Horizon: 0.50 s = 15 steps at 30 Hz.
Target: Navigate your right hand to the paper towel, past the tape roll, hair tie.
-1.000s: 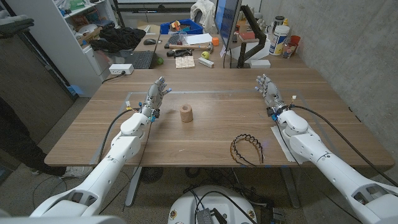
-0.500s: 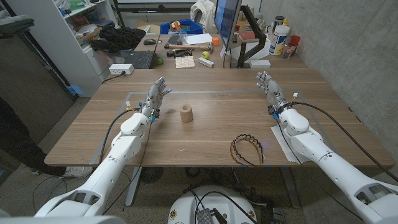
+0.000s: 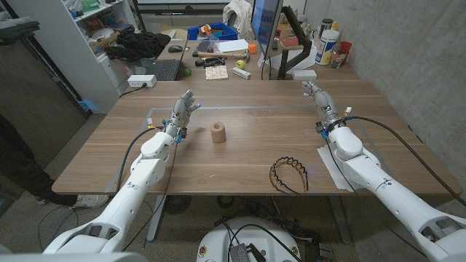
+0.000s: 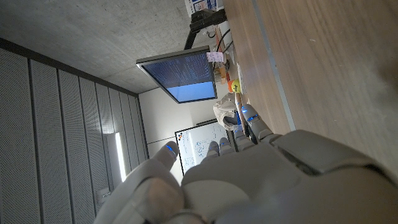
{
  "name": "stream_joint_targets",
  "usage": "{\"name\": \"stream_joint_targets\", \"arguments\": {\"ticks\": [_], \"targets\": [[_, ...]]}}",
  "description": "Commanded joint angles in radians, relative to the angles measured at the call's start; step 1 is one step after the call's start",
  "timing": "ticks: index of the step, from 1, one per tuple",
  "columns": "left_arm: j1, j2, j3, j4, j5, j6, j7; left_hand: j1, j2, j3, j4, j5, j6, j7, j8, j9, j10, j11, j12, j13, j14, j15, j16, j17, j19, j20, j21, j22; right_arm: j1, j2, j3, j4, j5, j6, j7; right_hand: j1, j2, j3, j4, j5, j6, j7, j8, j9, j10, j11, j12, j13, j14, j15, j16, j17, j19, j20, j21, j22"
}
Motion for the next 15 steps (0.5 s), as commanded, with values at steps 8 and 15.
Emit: {"name": "stream_joint_targets", "arguments": {"ticks": [8,15], "targets": [[-0.006,-0.014,-0.011,0.004,0.016,0.005,-0.018,-0.011,0.086,0.003,-0.005,0.008,-0.163,-0.004,0.007,0.004,-0.166,-0.006,0.004,0.002,-0.280,-0.057,0.005,0.003,-0.312,-0.115,-0.003,0.004,-0.049,-0.082,0.038,-0.090,-0.153,0.016,-0.070,0.055,0.015,0.030,-0.037,-0.013,0.121,-0.010,0.015,0.005,0.112,-0.001,0.022,0.003,0.106,-0.034,-0.004,0.001,0.076,-0.035,0.018,0.003],[-0.009,-0.016,-0.012,0.007,0.021,0.004,-0.021,-0.012,0.085,0.003,-0.005,0.008,-0.162,-0.005,0.007,0.004,-0.165,-0.006,0.004,0.002,-0.280,-0.057,0.005,0.003,-0.311,-0.115,-0.005,0.004,-0.059,-0.112,0.043,-0.117,-0.219,0.007,-0.081,0.076,0.012,0.050,-0.053,-0.017,0.175,-0.010,0.015,0.005,0.156,-0.002,0.023,0.002,0.162,-0.034,-0.007,0.000,0.128,-0.039,0.030,0.003]]}}
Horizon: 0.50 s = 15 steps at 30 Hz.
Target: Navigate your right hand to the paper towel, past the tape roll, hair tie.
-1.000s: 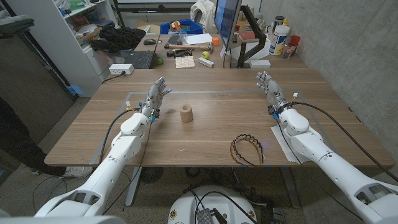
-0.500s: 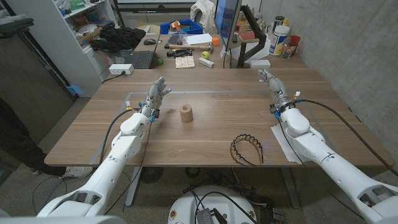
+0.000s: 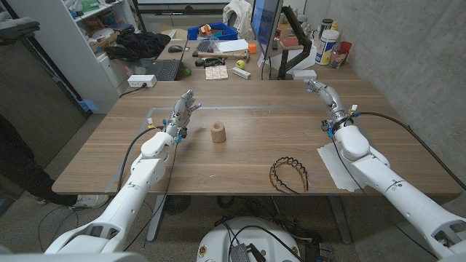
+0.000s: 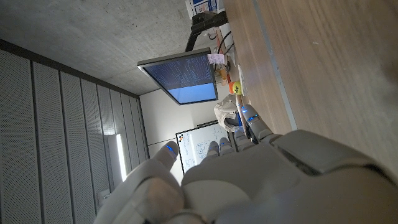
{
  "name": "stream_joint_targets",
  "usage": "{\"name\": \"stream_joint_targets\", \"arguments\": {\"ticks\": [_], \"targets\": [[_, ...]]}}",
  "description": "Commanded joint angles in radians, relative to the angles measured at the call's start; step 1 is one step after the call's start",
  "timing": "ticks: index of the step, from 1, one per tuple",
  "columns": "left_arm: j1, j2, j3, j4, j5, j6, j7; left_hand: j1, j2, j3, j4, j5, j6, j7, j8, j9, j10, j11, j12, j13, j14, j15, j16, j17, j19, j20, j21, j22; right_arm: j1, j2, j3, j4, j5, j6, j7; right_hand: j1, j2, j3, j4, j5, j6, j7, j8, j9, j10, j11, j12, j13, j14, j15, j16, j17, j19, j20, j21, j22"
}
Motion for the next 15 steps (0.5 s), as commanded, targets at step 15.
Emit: {"name": "stream_joint_targets", "arguments": {"ticks": [15], "targets": [[-0.006,-0.004,-0.009,0.008,0.014,0.002,-0.011,-0.013,0.085,0.003,-0.005,0.005,-0.161,-0.005,0.006,0.004,-0.164,-0.008,0.004,0.002,-0.279,-0.057,0.004,0.002,-0.309,-0.113,-0.004,0.004,-0.051,-0.111,0.044,-0.117,-0.242,-0.017,-0.064,0.049,-0.010,0.037,-0.039,-0.008,0.088,-0.016,0.002,0.005,0.067,-0.029,0.005,0.001,0.077,-0.048,-0.009,0.001,0.063,-0.040,0.015,0.003]]}}
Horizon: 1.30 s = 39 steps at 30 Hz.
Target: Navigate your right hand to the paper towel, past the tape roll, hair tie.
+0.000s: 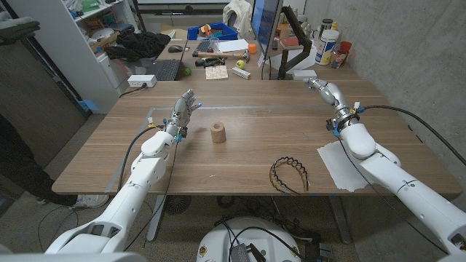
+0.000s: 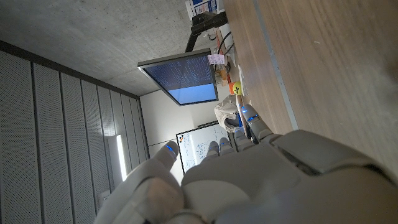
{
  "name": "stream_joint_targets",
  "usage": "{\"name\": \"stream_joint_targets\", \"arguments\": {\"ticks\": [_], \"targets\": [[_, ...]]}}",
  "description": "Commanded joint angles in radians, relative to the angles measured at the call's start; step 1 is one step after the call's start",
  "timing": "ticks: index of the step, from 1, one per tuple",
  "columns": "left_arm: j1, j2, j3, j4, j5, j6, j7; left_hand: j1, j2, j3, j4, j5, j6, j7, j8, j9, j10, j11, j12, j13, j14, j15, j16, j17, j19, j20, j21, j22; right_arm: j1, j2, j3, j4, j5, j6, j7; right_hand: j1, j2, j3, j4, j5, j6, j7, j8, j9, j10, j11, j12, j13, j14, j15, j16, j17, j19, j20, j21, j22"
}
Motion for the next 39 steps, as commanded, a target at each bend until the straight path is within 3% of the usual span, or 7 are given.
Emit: {"name": "stream_joint_targets", "arguments": {"ticks": [1,12,15,19,39], "targets": [[-0.001,-0.001,-0.005,0.003,0.006,0.001,-0.006,-0.013,0.085,0.004,-0.005,0.005,-0.162,-0.005,0.006,0.004,-0.164,-0.008,0.004,0.002,-0.280,-0.058,0.004,0.002,-0.309,-0.113,-0.001,0.004,-0.024,-0.043,0.023,-0.046,-0.096,-0.003,-0.021,0.017,0.001,0.010,-0.012,-0.001,0.025,-0.004,0.002,0.005,0.024,-0.012,0.005,0.001,0.019,-0.047,-0.004,0.001,0.017,-0.038,0.011,0.003],[-0.003,-0.004,-0.007,0.008,0.006,-0.004,-0.011,-0.014,0.086,0.004,-0.005,0.005,-0.162,-0.005,0.005,0.004,-0.164,-0.007,0.003,0.002,-0.279,-0.058,0.004,0.002,-0.308,-0.112,-0.004,0.005,-0.065,-0.087,0.054,-0.102,-0.182,-0.024,-0.041,0.027,-0.004,0.023,-0.028,-0.003,0.063,-0.009,-0.002,0.005,0.056,-0.020,0.003,0.001,0.056,-0.049,-0.005,0.002,0.061,-0.046,0.022,0.003],[-0.003,-0.007,-0.008,0.010,0.004,-0.007,-0.011,-0.014,0.086,0.004,-0.005,0.006,-0.161,-0.005,0.006,0.004,-0.164,-0.007,0.004,0.002,-0.278,-0.058,0.004,0.002,-0.307,-0.112,-0.005,0.005,-0.079,-0.100,0.064,-0.121,-0.211,-0.036,-0.047,0.028,-0.006,0.025,-0.032,-0.004,0.070,-0.009,-0.004,0.005,0.066,-0.023,0.002,0.001,0.071,-0.063,-0.003,0.002,0.070,-0.050,0.023,0.003],[-0.003,-0.008,-0.008,0.010,0.003,-0.007,-0.013,-0.015,0.086,0.004,-0.005,0.006,-0.161,-0.005,0.006,0.004,-0.164,-0.008,0.003,0.002,-0.278,-0.058,0.004,0.002,-0.307,-0.112,-0.005,0.005,-0.093,-0.114,0.075,-0.137,-0.238,-0.047,-0.050,0.030,-0.010,0.028,-0.037,-0.004,0.078,-0.007,-0.006,0.005,0.072,-0.012,0.000,0.001,0.078,-0.065,-0.005,0.002,0.074,-0.051,0.023,0.003],[0.002,-0.008,-0.010,0.002,0.005,-0.004,-0.005,-0.016,0.086,0.005,-0.005,0.006,-0.159,-0.005,0.006,0.004,-0.163,-0.008,0.003,0.002,-0.277,-0.056,0.003,0.002,-0.304,-0.109,-0.010,0.005,-0.179,-0.193,0.142,-0.256,-0.389,-0.164,-0.061,0.040,0.000,0.043,-0.046,-0.002,0.090,-0.010,-0.014,0.005,0.075,-0.017,-0.010,0.001,0.079,-0.072,-0.013,0.003,0.077,-0.055,0.019,0.003]]}}
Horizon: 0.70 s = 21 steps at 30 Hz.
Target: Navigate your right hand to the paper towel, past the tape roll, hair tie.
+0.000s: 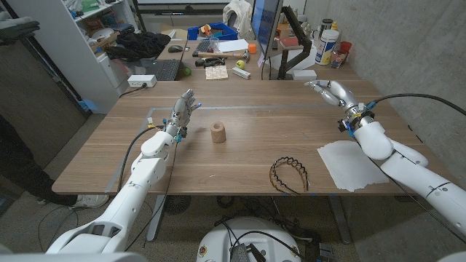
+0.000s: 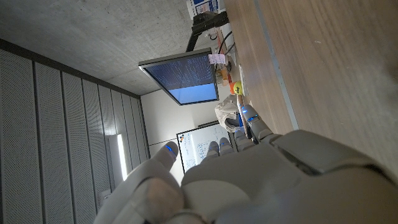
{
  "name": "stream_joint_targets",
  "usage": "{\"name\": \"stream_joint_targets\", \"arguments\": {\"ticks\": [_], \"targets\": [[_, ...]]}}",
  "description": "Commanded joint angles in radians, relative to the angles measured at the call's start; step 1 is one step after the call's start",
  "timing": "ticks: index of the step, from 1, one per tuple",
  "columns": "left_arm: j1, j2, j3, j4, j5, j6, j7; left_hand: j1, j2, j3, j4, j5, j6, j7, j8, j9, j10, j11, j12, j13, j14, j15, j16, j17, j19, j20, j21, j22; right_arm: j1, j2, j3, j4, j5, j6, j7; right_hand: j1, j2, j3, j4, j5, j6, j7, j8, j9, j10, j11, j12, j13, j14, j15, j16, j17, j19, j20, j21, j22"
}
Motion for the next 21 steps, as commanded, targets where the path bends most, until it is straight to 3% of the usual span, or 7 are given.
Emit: {"name": "stream_joint_targets", "arguments": {"ticks": [1,21], "targets": [[0.001,-0.001,-0.002,-0.002,0.001,0.001,0.006,-0.012,0.090,0.005,-0.005,0.006,-0.159,-0.006,0.005,0.004,-0.163,-0.008,0.004,0.002,-0.278,-0.058,0.003,0.002,-0.304,-0.109,-0.003,0.005,-0.063,-0.053,0.049,-0.081,-0.091,-0.072,-0.009,0.007,0.005,0.008,-0.003,0.002,0.010,0.003,-0.003,0.006,0.007,-0.001,-0.003,0.001,0.002,-0.068,-0.002,0.002,0.007,-0.053,0.004,0.003],[-0.013,-0.005,0.007,0.013,0.006,0.001,-0.003,-0.013,0.090,0.006,-0.005,0.007,-0.159,-0.006,0.005,0.004,-0.163,-0.007,0.004,0.002,-0.277,-0.058,0.002,0.001,-0.303,-0.109,-0.007,0.005,-0.159,-0.106,0.126,-0.153,-0.186,-0.118,-0.013,0.013,0.003,0.018,-0.013,0.001,0.023,-0.001,-0.009,0.006,0.012,-0.005,-0.011,0.001,0.002,-0.072,-0.006,0.002,0.006,-0.056,-0.001,0.003]]}}
